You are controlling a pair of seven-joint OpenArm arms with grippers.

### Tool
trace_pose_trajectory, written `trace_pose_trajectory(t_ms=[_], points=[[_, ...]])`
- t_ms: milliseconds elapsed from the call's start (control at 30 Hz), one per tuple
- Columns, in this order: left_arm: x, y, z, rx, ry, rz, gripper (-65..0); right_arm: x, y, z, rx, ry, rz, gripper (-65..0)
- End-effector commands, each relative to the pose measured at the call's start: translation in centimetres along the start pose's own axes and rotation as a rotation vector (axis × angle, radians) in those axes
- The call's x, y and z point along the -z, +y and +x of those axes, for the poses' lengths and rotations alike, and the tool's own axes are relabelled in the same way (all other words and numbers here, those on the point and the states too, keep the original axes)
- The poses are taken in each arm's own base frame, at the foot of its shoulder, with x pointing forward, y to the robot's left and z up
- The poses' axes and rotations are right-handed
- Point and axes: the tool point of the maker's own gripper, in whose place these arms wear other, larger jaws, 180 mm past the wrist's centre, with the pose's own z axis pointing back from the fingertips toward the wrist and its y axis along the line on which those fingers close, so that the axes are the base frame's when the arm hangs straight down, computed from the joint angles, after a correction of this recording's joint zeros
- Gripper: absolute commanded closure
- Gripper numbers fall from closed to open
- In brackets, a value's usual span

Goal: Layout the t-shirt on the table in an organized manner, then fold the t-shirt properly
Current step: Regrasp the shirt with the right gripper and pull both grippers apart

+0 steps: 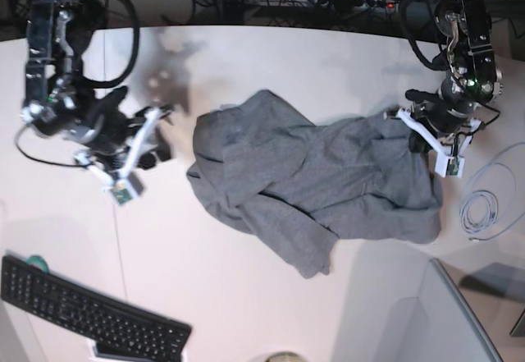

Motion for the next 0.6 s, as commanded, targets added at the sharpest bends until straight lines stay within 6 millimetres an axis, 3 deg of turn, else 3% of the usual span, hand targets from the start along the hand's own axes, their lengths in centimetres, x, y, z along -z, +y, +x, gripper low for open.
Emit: trace_pose_trajectory(t_ms=[0,67,100,267,567], points=[[-0.2,0.3,0.2,0.004,-0.014,0.005,0.0,0.5,1.0,0.6,-0.011,-0.025,0.033,-34.5],[-0.2,0.4,-0.7,0.006,0.008,0.008,0.0,1.9,2.6,1.1,-0.032,-0.034,0.086,-44.4],[-0.2,0.4,-0.8,0.006,0.009,0.008,0.0,2.5,3.1,1.0,-0.037,-0.032,0.105,-44.7],[-0.4,0.1,-1.6,0.006,0.026,0.003,0.0,4.7,4.2,1.1,-0.044,-0.016,0.149,-38.0],[-0.3,-0.1,-1.7,0.002,0.026,-0.005,0.0,6.9,6.1,1.7,-0.055,0.025,0.179,-37.8]])
